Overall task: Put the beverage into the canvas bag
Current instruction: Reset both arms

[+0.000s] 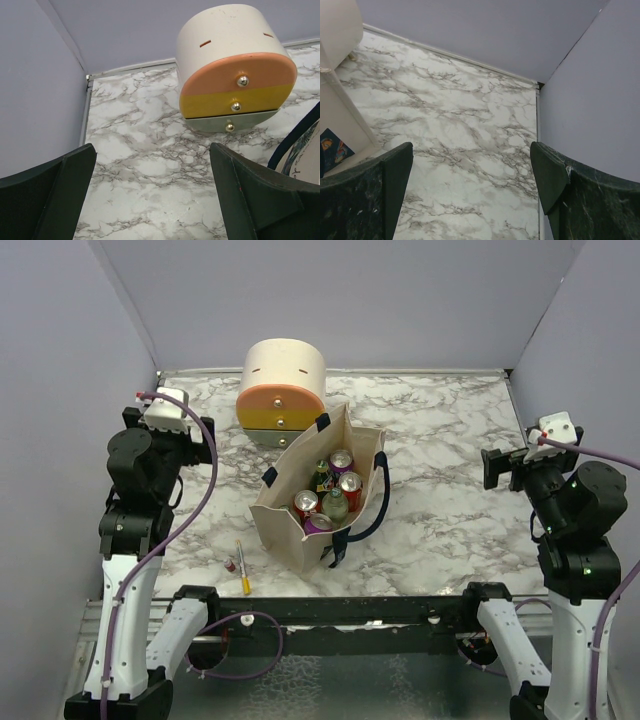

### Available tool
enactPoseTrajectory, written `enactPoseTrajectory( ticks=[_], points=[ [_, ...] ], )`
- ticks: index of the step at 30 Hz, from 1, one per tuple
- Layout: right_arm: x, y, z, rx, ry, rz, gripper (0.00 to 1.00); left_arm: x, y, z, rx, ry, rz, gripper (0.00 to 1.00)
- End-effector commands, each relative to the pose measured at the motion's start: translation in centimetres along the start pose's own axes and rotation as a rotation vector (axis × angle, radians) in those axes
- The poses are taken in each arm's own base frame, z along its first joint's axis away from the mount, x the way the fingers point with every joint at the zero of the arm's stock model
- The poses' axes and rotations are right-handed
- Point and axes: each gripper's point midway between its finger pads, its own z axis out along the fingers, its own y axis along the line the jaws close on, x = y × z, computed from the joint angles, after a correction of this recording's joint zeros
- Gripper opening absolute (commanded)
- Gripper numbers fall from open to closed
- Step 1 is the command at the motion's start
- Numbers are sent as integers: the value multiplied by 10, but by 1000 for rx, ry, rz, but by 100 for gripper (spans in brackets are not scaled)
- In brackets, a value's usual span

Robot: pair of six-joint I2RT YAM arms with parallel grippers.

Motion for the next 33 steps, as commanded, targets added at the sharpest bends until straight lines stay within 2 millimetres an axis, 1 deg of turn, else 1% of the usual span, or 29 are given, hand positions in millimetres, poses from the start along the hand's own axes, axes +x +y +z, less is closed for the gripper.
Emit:
enactPoseTrajectory(
  ticks=[1, 10, 33],
  points=[
    [8, 7, 1, -35, 6, -11, 100, -4, -4, -7, 29, -15, 21, 99],
    [13, 10, 6, -52, 13, -13, 100, -2, -10, -13, 65, -8, 41, 99],
    [18, 17, 7, -87, 18, -14, 100, 1, -12, -10, 82, 5, 51, 99]
  ],
)
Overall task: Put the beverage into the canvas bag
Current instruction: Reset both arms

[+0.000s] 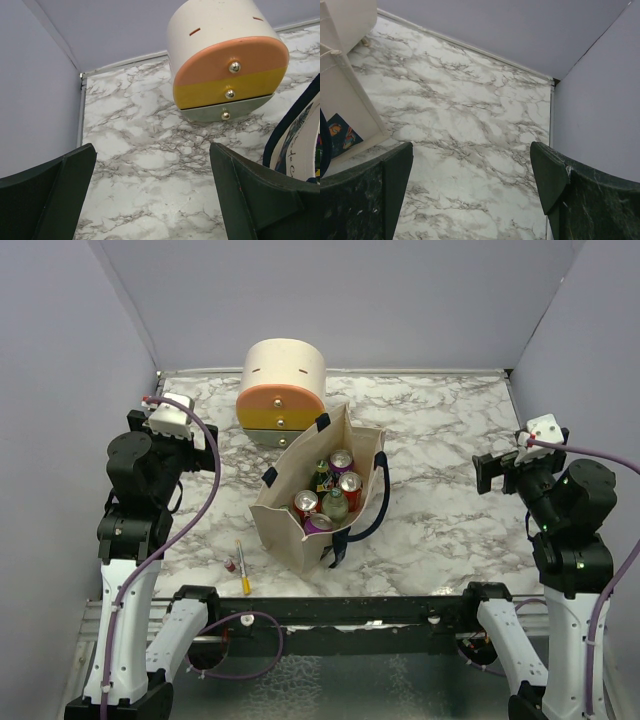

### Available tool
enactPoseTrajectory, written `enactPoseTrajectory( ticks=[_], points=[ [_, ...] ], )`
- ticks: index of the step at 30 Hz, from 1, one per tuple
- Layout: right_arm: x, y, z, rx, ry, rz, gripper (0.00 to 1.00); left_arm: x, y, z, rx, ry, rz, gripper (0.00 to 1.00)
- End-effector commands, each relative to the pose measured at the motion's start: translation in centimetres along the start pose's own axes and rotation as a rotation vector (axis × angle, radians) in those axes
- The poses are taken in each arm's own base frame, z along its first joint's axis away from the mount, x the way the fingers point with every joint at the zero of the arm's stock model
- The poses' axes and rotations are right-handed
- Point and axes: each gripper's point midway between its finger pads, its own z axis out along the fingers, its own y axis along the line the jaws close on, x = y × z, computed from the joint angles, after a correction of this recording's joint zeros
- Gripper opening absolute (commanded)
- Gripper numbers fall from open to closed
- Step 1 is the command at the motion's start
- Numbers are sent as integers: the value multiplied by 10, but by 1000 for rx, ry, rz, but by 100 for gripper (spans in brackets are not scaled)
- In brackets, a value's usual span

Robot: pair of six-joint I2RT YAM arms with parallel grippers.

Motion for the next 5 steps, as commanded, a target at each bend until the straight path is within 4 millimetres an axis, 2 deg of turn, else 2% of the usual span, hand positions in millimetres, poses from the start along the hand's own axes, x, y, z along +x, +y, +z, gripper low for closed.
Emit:
enactPoseTrajectory(
  ticks=[1, 5],
  points=[
    [0, 2, 0, -13, -12, -8, 100, -5, -4, -3, 22, -18, 9, 99],
    [0, 2, 1, -14, -14, -11, 100, -6, -4, -3, 22, -22, 13, 99]
  ],
)
